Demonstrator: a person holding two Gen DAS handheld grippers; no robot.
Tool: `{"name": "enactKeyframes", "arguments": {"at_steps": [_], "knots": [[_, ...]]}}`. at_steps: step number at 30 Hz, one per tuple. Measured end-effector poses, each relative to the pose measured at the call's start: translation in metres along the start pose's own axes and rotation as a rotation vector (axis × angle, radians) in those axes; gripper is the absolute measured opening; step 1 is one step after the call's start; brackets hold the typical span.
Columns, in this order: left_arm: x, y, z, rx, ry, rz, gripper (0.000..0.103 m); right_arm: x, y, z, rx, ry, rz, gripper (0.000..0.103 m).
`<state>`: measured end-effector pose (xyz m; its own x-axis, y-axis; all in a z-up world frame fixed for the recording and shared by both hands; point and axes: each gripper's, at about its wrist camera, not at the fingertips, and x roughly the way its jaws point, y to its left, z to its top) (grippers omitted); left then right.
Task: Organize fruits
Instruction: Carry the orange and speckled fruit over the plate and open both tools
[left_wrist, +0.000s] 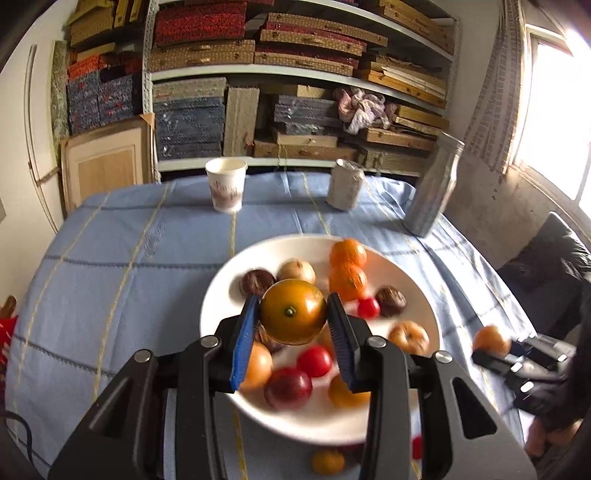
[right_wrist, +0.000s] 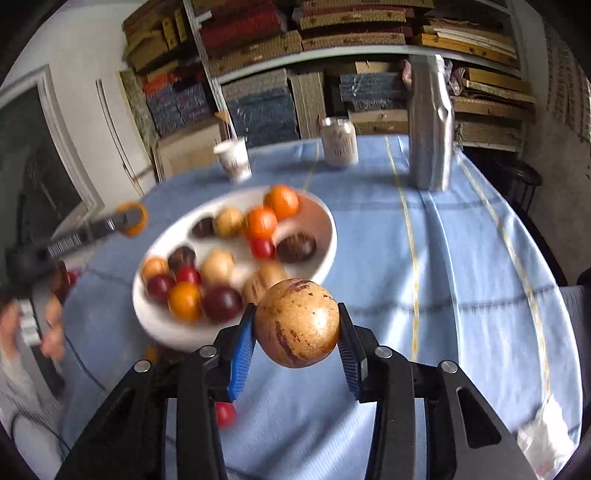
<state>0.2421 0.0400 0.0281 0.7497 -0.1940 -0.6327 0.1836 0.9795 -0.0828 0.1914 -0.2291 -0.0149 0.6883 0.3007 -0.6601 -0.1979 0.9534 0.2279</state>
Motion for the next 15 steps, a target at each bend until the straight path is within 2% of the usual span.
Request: {"name": "enactKeyframes", "arguments": {"at_steps": [4,10,15], "knots": [[0.019,0.0,0.01,-0.008,-0.003,0.008,0.037,0.029,0.018,0.041,0.024,-0.023,0.055,0.042],[0.059,0.012,-0.004,-0.016,0.07,0.001,0.037,0.086,0.045,0.046,0.003,0.04,0.096,0.042],[0.078,0.019,-0.009,-0.028,0.112,-0.019,0.038,0.101,0.042,0.045,0.015,0.06,0.077,0.046]]}}
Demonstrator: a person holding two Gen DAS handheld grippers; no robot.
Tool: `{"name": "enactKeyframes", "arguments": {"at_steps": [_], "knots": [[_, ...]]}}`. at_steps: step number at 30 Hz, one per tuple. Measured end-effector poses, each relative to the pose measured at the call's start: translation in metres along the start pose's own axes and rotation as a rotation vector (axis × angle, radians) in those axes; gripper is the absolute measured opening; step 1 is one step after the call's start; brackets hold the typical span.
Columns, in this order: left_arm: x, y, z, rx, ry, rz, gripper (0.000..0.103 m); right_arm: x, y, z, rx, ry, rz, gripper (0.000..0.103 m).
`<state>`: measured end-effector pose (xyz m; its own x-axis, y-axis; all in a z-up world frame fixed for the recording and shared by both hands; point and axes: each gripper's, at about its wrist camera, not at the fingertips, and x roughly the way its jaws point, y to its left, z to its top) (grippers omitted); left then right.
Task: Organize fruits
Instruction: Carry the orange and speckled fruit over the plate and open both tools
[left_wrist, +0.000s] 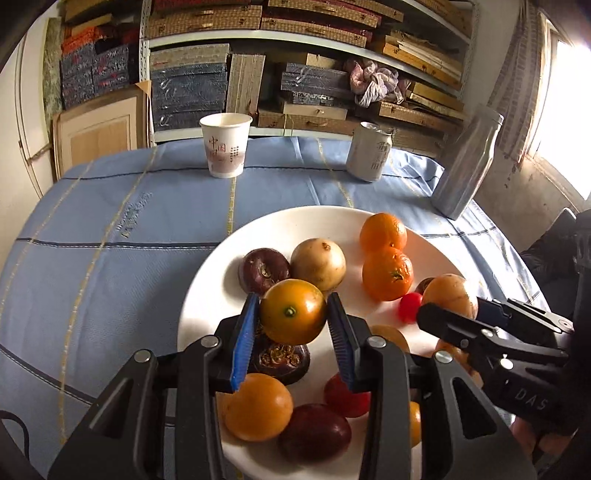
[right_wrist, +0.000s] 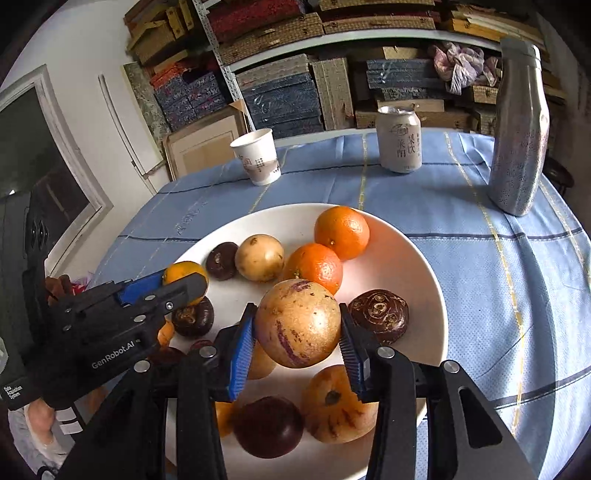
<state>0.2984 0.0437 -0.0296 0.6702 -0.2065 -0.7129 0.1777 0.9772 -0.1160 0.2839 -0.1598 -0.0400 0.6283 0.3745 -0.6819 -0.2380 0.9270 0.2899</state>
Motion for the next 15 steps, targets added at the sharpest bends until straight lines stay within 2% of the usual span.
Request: {"name": "enactKeyframes", "arguments": {"at_steps": [2,3,4,8,10,13,15], "knots": [[-0.001,-0.002,0.0,0.007,-0.016,0.009,0.053,-0.005,-0.001,-0.001,0.012,-0.018,0.006,0.052],[-0.005,-0.003,0.0,0.01,-0.039,0.029,0.066,-0.007,0.0,0.0,0.008,-0.025,0.002,0.054],[-0.01,-0.004,0.001,0.014,-0.061,0.044,0.072,-0.012,0.002,0.001,-0.002,-0.034,0.002,0.055],[-0.03,-0.004,0.002,0.004,-0.098,0.039,0.074,-0.046,0.01,0.004,-0.014,-0.099,0.024,0.061],[-0.044,-0.001,0.0,-0.021,-0.111,0.037,0.081,-0.066,0.016,0.001,-0.025,-0.134,0.034,0.072],[-0.06,0.002,-0.006,-0.023,-0.117,0.057,0.082,-0.098,0.024,-0.014,-0.039,-0.182,0.049,0.082],[-0.071,0.001,-0.012,-0.02,-0.115,0.062,0.082,-0.114,0.024,-0.028,-0.035,-0.2,0.069,0.086]]}}
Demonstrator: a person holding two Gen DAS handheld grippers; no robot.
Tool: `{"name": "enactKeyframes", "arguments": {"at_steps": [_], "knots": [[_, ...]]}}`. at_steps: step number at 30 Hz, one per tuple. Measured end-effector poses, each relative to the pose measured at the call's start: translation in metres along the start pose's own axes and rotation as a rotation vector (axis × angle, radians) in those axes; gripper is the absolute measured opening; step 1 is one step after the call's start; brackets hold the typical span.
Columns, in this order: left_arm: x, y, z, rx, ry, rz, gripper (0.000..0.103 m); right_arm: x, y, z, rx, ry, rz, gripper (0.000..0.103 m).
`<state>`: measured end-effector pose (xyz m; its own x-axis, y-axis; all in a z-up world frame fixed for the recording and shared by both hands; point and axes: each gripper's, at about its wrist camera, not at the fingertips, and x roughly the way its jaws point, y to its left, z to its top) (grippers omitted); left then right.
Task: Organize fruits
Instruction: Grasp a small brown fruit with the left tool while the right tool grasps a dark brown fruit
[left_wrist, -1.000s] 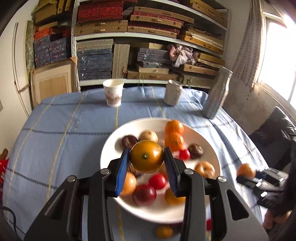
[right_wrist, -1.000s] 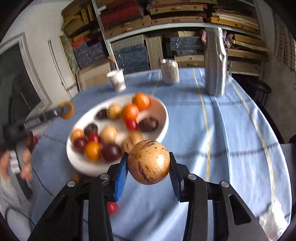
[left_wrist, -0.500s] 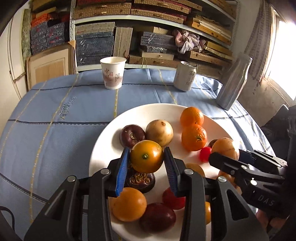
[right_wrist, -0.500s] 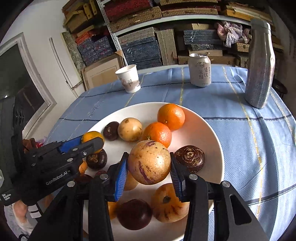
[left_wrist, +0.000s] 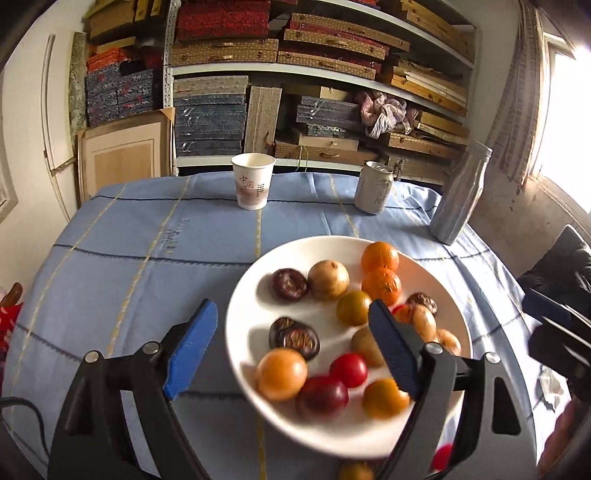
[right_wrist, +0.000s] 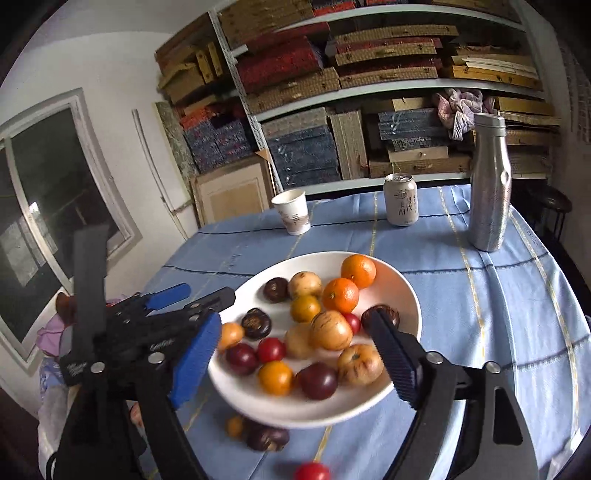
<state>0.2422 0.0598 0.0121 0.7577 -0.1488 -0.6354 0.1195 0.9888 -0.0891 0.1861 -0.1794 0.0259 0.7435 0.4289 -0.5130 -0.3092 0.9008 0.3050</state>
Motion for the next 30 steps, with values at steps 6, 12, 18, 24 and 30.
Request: {"name": "enactKeyframes", "arguments": {"at_steps": [6,12,18,24,30], "knots": [[-0.027,-0.007,-0.048,0.049,0.036,0.013,0.086,-0.03,-0.02,-0.051,0.059,0.008,-0.009,0.086],[-0.032,-0.014,-0.094,0.123,0.106,0.056,0.087,-0.031,-0.05,-0.071,0.169,0.061,-0.026,0.086],[-0.022,-0.033,-0.111,0.219,0.15,0.051,0.087,-0.032,-0.062,-0.07,0.231,0.054,-0.026,0.087],[-0.015,-0.038,-0.116,0.229,0.181,-0.011,0.068,-0.031,-0.058,-0.07,0.209,0.065,-0.019,0.087],[-0.006,-0.04,-0.118,0.217,0.223,-0.08,0.055,-0.031,-0.057,-0.07,0.205,0.067,-0.019,0.087]]}}
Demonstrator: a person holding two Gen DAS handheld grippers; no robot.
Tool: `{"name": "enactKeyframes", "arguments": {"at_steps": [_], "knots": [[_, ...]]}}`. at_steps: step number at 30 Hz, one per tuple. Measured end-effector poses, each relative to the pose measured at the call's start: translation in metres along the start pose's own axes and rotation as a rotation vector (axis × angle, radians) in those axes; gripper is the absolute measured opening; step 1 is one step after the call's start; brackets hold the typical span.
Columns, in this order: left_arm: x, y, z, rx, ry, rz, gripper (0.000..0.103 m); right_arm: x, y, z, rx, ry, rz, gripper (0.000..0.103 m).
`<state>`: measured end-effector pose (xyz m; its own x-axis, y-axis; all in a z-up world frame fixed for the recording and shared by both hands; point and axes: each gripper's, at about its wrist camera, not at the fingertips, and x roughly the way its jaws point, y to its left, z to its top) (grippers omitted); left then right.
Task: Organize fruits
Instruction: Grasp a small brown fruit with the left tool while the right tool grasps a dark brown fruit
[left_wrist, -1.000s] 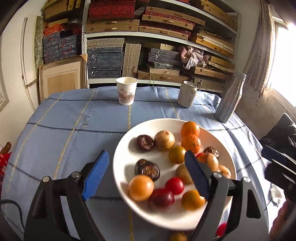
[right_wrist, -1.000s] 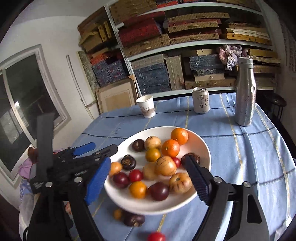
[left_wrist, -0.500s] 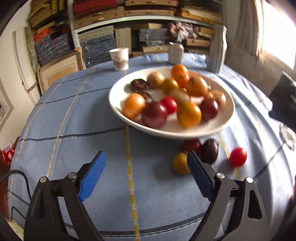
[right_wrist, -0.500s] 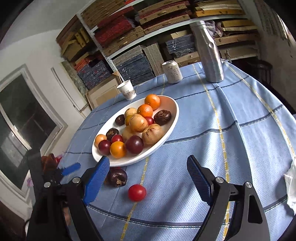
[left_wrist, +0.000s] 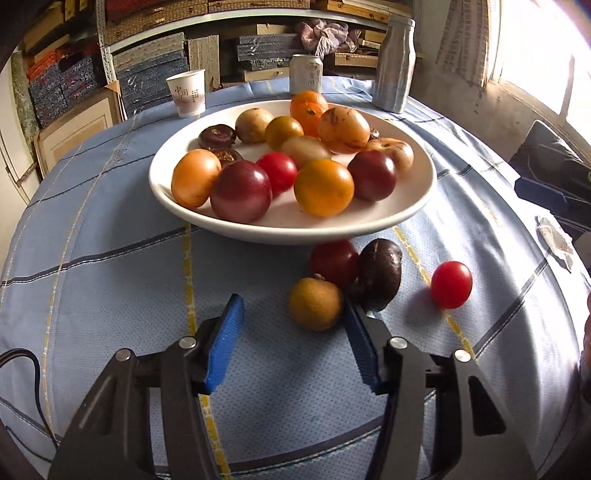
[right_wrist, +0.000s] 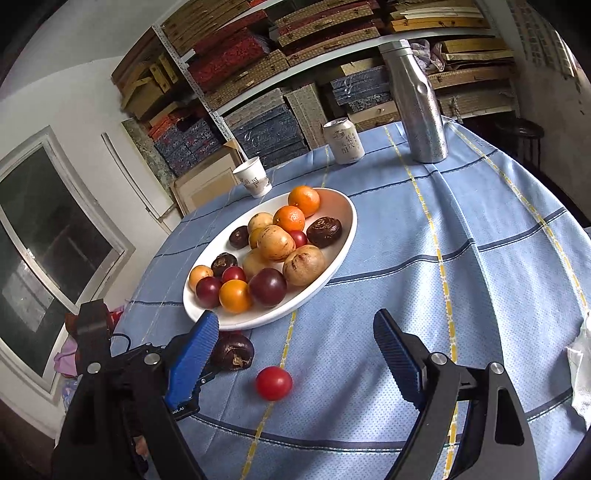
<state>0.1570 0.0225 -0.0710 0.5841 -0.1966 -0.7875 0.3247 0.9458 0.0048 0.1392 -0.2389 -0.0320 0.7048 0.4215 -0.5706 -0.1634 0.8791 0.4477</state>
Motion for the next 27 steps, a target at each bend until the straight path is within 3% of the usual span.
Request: {"name": "enactKeyframes", "arguments": {"at_steps": [10,15,18,27], "knots": [[0.004,-0.003,0.006,0.001,-0.009,-0.048,0.046,0.006,0.006,-0.004,-0.032,0.025,-0.008,0.087],[0.003,-0.003,0.007,-0.007,-0.011,-0.112,0.028,0.009,0.01,-0.007,-0.055,0.041,-0.007,0.087],[0.002,-0.002,0.006,-0.024,-0.01,-0.136,0.028,0.012,0.018,-0.011,-0.095,0.048,-0.005,0.087],[-0.026,0.035,0.013,-0.107,-0.08,-0.004,0.028,0.031,0.055,-0.031,-0.283,0.096,-0.033,0.087]]}}
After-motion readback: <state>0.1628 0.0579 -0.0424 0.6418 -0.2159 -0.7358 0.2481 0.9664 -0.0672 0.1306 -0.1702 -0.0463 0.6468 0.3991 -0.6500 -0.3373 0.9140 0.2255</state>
